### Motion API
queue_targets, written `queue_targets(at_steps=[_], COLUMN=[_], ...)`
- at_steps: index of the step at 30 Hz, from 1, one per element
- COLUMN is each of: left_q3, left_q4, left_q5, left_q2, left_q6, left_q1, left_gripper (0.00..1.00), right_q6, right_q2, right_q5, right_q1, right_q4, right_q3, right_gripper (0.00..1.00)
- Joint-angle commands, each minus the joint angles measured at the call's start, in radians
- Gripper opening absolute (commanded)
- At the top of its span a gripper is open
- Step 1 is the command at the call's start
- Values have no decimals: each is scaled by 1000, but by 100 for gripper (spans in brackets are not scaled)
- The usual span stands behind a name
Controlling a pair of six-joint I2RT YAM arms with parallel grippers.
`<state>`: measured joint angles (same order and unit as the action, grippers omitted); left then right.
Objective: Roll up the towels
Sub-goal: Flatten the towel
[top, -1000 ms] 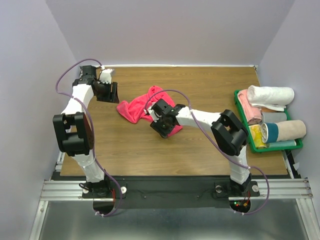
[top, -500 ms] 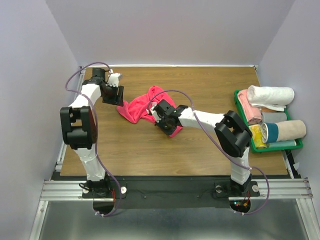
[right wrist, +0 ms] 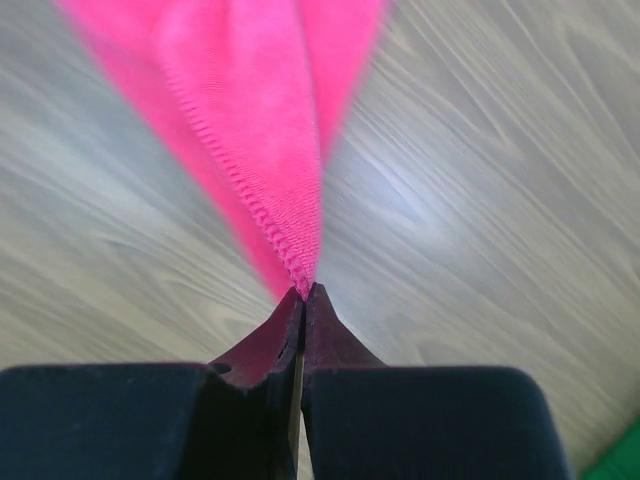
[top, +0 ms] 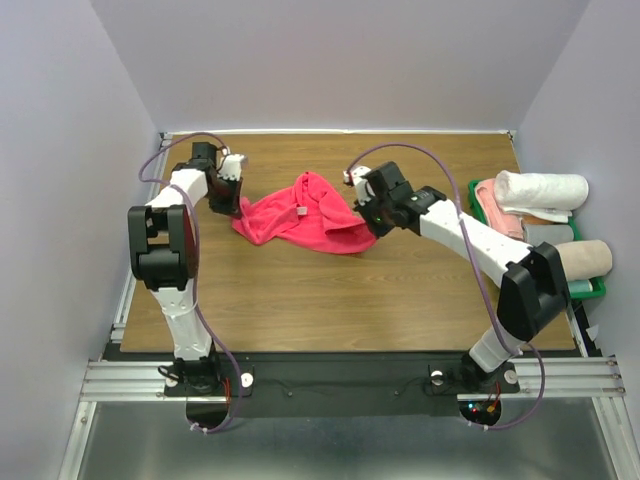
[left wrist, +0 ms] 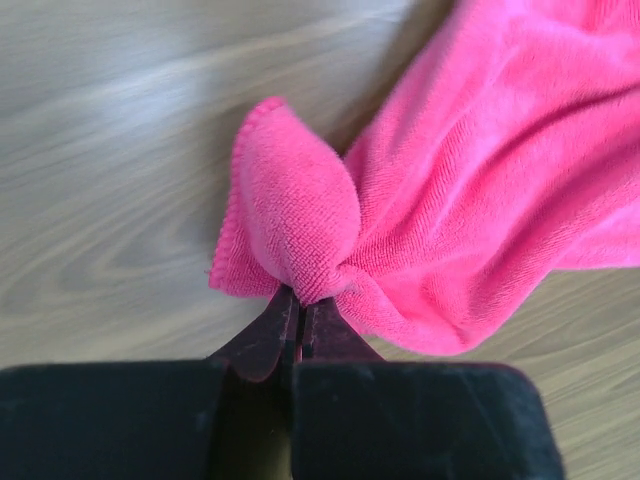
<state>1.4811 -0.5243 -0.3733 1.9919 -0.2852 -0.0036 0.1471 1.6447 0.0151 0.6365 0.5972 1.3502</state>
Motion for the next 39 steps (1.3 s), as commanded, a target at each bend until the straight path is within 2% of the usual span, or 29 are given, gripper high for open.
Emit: queue_targets(at_steps=[1, 6, 9, 12, 13, 19, 21, 25, 29, 36, 37, 38, 39], left_q3=[18, -8, 22, 57, 65, -4, -33, -93, -130, -111, -117, -119, -116], left_q4=[-20, -26, -49, -74, -78, -51, -65, -69, -26, -22, -19, -8, -6], left_q5=[83, 174, 128, 39, 22, 31, 13, -28, 4, 27, 37, 74, 86], left_q2=[-142, -151, -131, -145, -154, -263, -281, -300, -286, -213, -209, -205, -194], left_q6=[-45, -95, -127, -143, -152, -198, -213, -252, -236, -224, -224, -220, -218], left_q1=[69, 151, 154, 145, 134, 76, 50, -48, -134, -185, -197, -200, -200], left_gripper=[0, 0, 25, 65, 74, 75, 70, 68, 68, 67, 65, 53, 45], right_q6=[46, 74, 69, 58, 57, 57, 54, 49, 37, 34, 32, 34, 32], right_q2=[-63, -134, -137, -120, -112, -105, -97, -94, -100, -111, -114, -115, -118], right_q5=[3, -6, -47, -86, -95, -115, -118, -124, -122, -110, -107, -104, -103], right_q1=[-66, -123, -124, -124, -124, -126, -123, -124, -124, -124, -124, -124, -123], right_q4=[30, 41, 39, 39, 39, 38, 38, 36, 35, 38, 39, 38, 39], right_q3=[-63, -155, -195, -204, -206, -246, -255, -275, -278, -280, -280, -280, -280], right_gripper=[0, 1, 1, 1, 1, 1, 1, 1, 1, 1, 1, 1, 1])
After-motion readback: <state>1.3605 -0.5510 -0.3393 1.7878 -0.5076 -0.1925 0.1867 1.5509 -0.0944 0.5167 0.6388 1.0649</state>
